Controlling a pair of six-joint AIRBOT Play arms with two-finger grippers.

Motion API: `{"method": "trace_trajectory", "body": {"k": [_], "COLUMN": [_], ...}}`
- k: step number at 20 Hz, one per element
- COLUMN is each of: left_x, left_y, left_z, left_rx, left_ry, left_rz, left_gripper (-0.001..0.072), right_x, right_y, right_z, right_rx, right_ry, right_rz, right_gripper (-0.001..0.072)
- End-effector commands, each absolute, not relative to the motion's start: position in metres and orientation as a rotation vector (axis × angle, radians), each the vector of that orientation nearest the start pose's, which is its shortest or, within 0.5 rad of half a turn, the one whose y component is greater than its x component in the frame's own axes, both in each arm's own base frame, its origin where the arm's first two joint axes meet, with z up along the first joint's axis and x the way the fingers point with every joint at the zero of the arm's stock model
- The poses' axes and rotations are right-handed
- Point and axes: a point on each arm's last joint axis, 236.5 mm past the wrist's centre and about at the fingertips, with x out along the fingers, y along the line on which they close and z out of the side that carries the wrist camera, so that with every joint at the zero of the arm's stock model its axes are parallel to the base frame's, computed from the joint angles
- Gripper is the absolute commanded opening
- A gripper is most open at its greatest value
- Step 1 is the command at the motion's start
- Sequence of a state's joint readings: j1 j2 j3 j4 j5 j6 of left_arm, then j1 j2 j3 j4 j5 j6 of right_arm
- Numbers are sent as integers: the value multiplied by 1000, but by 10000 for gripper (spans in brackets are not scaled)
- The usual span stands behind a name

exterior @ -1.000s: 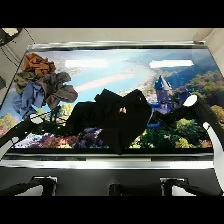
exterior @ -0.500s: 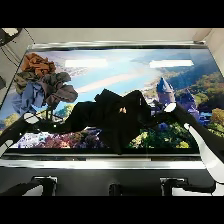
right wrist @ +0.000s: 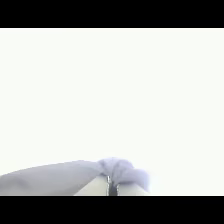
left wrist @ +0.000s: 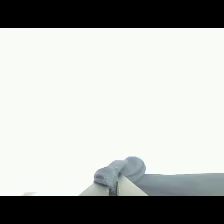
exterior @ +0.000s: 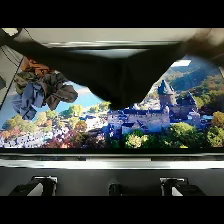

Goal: Fold the shirts.

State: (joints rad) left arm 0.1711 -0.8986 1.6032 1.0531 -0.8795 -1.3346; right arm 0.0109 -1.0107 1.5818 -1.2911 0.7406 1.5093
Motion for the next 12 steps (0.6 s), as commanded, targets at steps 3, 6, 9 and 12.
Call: {"method": "trace_trajectory", "body": {"k": [3, 6, 9, 12], "left_x": [239, 230, 248, 298], "left_y": [-21, -25, -25, -18], "left_z": [583, 581, 549, 470], "left_rx": [-179, -165, -164, -209], "left_ry": [-303, -290, -166, 91], "left_rz": [-138, -140, -140, -141], "left_gripper": [36, 35, 35, 35], "right_x": [250, 237, 245, 294], "right_y": [17, 12, 6, 3], "right_z": [565, 548, 534, 469], "right_rx": [145, 116, 98, 90], "right_ry": [-294, -218, -161, 98], "right_rz": [95, 62, 32, 9], "right_gripper": [55, 55, 55, 55]}}
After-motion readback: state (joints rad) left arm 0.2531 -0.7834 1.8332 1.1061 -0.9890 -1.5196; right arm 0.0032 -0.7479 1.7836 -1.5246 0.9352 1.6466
